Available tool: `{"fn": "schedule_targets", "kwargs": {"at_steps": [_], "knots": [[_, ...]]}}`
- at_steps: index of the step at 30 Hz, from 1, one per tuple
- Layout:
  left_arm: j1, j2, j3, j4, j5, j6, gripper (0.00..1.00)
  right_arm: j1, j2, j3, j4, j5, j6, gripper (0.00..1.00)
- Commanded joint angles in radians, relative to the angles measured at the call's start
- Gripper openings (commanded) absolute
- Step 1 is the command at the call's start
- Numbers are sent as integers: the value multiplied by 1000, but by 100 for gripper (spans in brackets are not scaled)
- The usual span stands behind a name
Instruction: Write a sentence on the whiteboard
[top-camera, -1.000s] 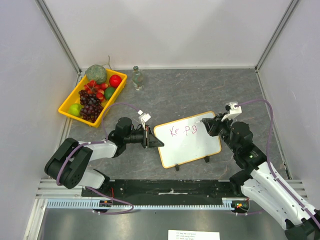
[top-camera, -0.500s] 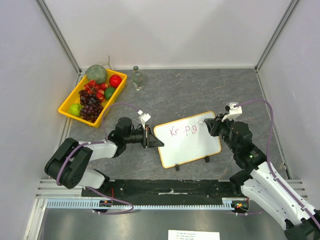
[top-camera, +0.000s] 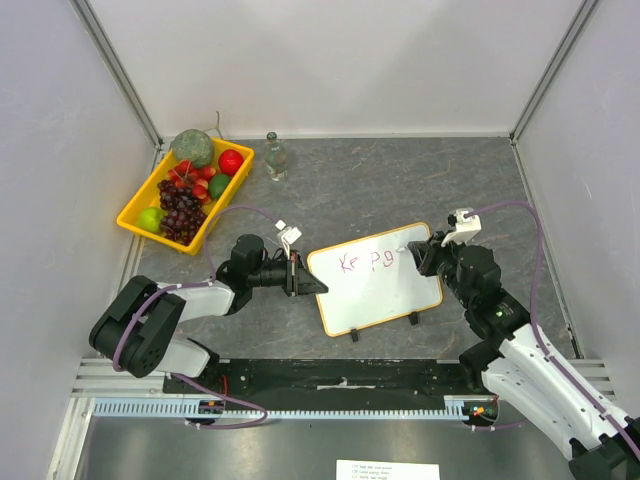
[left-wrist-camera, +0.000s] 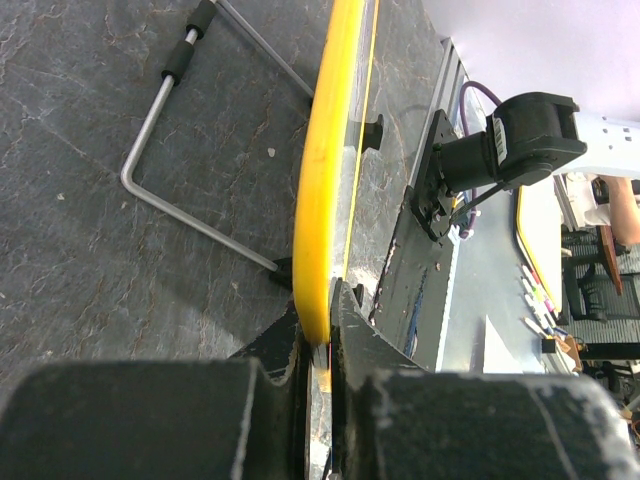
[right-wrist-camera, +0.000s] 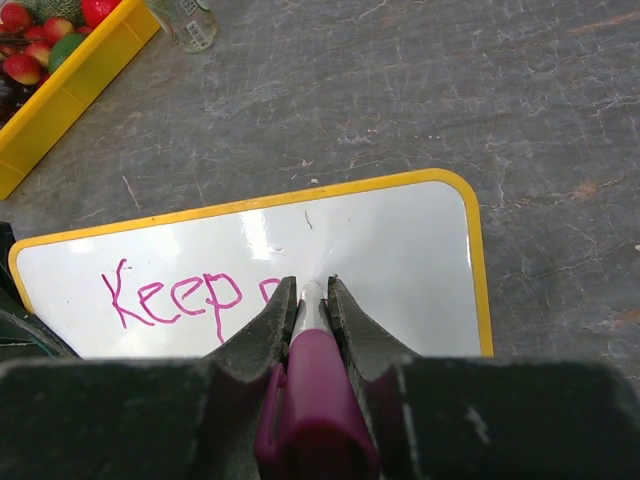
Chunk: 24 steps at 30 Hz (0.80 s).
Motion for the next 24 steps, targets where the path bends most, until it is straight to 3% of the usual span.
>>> {"fn": "schedule_targets", "kwargs": {"at_steps": [1, 9, 24], "knots": [[-2, 17, -9, -93, -99, 132, 2, -4, 3, -16, 17, -18, -16, 0], [-2, 18, -9, -93, -99, 132, 2, -4, 0, -39, 0, -58, -21, 0], [-2, 20, -9, -93, -102, 131, 2, -4, -29, -49, -75, 8, -27, 0]]}}
